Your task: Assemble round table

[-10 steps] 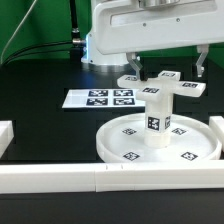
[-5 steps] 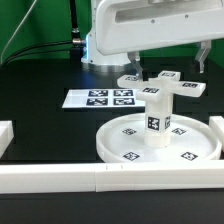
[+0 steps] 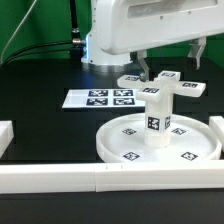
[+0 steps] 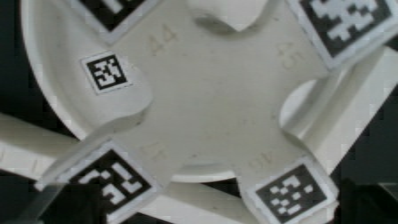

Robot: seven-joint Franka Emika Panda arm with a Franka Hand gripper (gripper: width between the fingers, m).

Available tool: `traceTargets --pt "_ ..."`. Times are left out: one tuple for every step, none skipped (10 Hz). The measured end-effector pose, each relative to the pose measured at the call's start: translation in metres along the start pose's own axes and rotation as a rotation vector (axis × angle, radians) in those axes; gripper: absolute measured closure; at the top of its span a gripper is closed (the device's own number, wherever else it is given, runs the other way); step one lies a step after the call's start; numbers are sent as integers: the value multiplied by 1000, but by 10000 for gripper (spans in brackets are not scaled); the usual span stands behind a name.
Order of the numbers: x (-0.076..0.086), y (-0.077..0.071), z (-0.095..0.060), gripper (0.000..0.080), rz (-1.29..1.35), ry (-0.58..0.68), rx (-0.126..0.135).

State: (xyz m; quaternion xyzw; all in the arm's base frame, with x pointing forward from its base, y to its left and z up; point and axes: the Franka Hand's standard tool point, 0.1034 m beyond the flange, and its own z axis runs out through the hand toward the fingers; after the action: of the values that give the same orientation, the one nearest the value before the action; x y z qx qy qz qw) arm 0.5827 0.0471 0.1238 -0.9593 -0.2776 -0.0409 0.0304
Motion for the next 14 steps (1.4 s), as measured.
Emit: traceTargets --pt "1 1 0 150 -140 -9 -19" --pt "1 0 -1 150 -245 -22 -32" --pt "1 0 -1 150 -355 -32 -42" --pt "1 0 -1 150 -426 -35 -43" --pt "0 2 0 150 -491 -37 -41" --pt "-1 3 0 150 -547 -41 -42" --pt "-2 5 0 150 -625 -47 -44" --pt "-2 6 0 150 -680 -50 -43" --pt "-1 5 1 150 -793 -57 -57" --pt "-1 3 0 150 -904 -74 -67" --pt "-1 2 0 150 -968 -85 -79" --pt "-3 0 0 150 -1069 -104 -87" --pt "-5 0 1 150 -1124 -118 -87" --pt "-7 2 2 150 -1197 -127 -84"
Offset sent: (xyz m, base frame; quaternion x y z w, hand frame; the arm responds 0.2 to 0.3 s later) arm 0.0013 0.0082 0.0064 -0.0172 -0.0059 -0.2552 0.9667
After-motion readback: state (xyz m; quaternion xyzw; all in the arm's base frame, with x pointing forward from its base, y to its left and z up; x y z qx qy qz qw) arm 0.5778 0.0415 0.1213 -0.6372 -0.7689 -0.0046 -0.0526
